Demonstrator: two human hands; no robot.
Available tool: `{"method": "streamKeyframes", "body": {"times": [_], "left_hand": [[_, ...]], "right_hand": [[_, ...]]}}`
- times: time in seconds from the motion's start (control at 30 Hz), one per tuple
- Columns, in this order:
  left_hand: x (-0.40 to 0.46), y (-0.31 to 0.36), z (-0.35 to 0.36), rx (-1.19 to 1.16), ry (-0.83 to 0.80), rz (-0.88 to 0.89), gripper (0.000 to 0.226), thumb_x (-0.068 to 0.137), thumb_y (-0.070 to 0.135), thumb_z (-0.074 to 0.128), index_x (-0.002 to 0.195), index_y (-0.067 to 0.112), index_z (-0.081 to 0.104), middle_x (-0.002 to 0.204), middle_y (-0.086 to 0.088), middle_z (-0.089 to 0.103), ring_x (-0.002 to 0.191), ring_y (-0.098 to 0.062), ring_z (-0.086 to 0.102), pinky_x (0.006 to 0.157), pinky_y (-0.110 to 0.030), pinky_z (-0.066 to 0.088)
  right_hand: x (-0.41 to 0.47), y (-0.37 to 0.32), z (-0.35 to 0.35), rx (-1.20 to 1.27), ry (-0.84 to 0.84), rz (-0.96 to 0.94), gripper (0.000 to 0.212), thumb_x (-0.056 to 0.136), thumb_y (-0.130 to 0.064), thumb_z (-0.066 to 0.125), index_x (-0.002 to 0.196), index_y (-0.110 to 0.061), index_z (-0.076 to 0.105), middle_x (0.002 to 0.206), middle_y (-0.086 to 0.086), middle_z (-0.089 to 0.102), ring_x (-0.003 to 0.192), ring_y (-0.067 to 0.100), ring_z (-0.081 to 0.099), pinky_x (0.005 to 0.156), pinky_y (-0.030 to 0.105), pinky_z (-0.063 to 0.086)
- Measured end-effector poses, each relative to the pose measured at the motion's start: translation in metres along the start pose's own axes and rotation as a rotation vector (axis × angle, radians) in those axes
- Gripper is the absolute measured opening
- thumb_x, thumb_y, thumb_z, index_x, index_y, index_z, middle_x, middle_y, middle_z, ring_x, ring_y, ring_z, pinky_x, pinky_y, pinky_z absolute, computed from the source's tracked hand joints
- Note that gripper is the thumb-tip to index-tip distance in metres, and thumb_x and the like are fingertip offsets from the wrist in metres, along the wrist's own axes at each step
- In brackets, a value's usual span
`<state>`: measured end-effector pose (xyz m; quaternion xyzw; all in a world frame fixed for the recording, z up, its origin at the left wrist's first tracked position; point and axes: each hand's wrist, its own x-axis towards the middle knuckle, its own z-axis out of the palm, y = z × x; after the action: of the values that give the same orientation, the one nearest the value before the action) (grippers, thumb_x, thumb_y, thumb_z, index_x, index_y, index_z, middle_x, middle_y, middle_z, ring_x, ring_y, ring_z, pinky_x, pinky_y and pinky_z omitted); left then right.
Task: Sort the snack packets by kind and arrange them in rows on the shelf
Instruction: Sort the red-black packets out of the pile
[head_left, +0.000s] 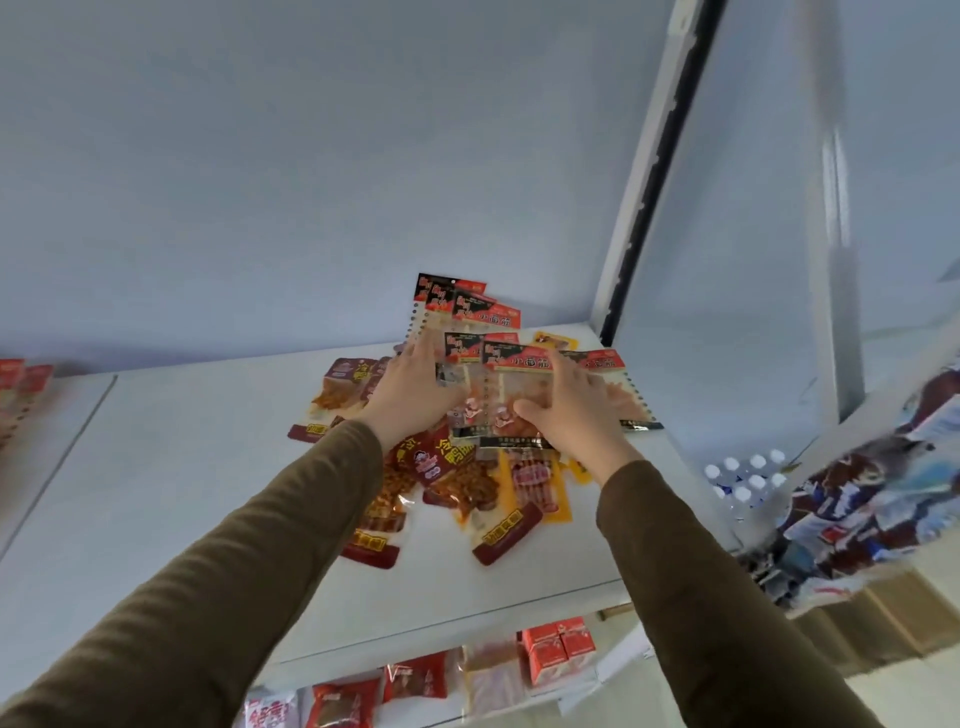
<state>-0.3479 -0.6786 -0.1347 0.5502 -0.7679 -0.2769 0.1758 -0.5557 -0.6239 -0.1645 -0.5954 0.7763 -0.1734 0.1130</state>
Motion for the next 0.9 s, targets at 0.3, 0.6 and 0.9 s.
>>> {"method": "streamKeyframes", "body": {"times": [0.3, 0.6, 0.9], "left_hand": [[0.055, -0.008, 0.017, -0.036, 0.109, -0.177, 0.095, 0.079, 0.052, 0.074, 0.154, 0.027, 0.021, 0.141, -0.010, 0.053, 0.126, -0.036, 0.053, 0.105, -0.058, 0.047], [0.065, 0.019, 0.008, -0.564, 0.089, -0.334, 0.076, 0.090, 0.003, 0.064, 0.152, 0.021, 0.024, 0.112, -0.014, 0.062, 0.079, -0.022, 0.063, 0.052, -0.030, 0.052], [0.059, 0.007, 0.008, -0.910, -0.168, -0.163, 0.043, 0.086, 0.013, 0.077, 0.127, 0.009, 0.063, 0.118, -0.012, 0.074, 0.114, -0.034, 0.068, 0.100, -0.049, 0.053]], "right_hand": [[0.020, -0.015, 0.022, 0.058, 0.053, -0.093, 0.089, 0.093, -0.065, 0.046, 0.160, -0.018, 0.010, 0.161, 0.012, 0.028, 0.149, 0.035, 0.021, 0.122, 0.050, 0.015], [0.034, -0.036, 0.038, 0.310, 0.157, -0.040, 0.090, 0.095, -0.058, 0.053, 0.161, -0.017, 0.007, 0.167, 0.014, 0.010, 0.153, 0.034, 0.014, 0.123, 0.043, 0.014], [0.036, -0.042, 0.041, 0.649, 0.241, -0.103, 0.088, 0.089, -0.045, 0.071, 0.157, -0.031, 0.018, 0.165, -0.002, 0.022, 0.152, 0.021, 0.019, 0.123, 0.048, 0.019]]}}
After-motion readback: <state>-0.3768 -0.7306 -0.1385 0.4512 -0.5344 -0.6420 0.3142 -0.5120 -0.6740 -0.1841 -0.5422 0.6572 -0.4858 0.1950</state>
